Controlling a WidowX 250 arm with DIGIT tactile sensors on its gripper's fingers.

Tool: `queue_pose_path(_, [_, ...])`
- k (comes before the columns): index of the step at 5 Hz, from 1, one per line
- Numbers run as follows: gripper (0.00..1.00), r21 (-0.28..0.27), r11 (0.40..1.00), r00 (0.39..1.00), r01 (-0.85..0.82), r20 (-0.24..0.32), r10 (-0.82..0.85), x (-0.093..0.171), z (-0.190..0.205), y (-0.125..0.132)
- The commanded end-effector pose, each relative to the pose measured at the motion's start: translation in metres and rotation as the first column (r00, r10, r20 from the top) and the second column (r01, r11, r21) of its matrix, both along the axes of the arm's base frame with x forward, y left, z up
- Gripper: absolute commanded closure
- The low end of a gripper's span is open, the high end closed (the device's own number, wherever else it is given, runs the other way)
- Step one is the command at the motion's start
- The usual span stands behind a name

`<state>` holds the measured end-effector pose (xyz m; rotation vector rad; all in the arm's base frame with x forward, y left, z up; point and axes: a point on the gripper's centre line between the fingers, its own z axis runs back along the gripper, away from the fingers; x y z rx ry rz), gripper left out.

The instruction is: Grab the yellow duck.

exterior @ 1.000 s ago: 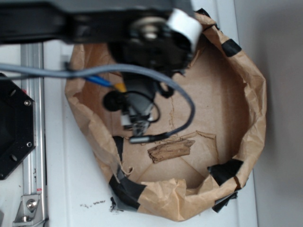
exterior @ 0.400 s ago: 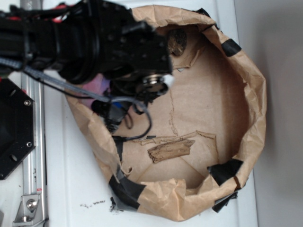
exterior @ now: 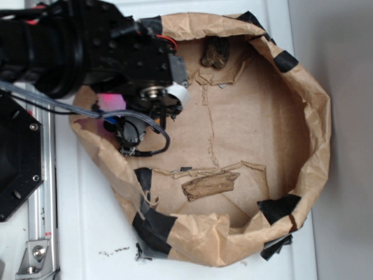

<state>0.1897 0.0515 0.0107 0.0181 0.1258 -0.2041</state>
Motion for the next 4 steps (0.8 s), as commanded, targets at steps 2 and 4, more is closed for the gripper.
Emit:
queue_pose_path(2, [1.00,-0.032,0.998,0.996,-0.051,0.075,0.053,-0.003,0.011,0.005])
queue_pose_path(4, [1.00,-0.050,0.998,0.990,-0.038,0.134,0.045,0.006,0.039,0.001])
